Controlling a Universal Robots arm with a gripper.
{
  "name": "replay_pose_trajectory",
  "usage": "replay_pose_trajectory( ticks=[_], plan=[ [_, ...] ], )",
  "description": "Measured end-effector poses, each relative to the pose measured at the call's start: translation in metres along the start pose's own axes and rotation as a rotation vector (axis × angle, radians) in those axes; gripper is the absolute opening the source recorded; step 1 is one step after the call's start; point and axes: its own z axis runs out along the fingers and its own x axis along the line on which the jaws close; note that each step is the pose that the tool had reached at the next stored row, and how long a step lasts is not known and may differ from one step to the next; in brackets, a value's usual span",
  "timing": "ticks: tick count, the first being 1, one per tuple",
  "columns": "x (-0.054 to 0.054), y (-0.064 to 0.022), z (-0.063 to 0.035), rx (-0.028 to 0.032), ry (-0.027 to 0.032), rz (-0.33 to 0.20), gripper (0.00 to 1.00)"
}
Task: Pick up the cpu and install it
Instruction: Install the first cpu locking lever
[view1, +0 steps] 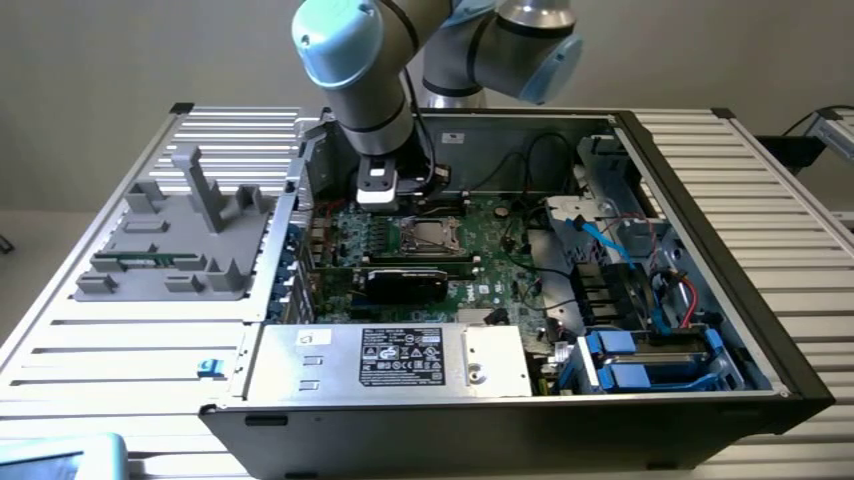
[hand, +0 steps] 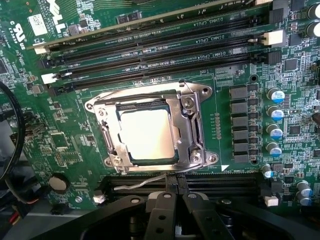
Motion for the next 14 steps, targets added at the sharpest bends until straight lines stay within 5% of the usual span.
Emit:
replay_pose_trajectory(
  ticks=[14],
  plan=[
    [0.0005,0.0002,0.0026,-0.0097,0.0016,-0.002,0.11]
  ],
)
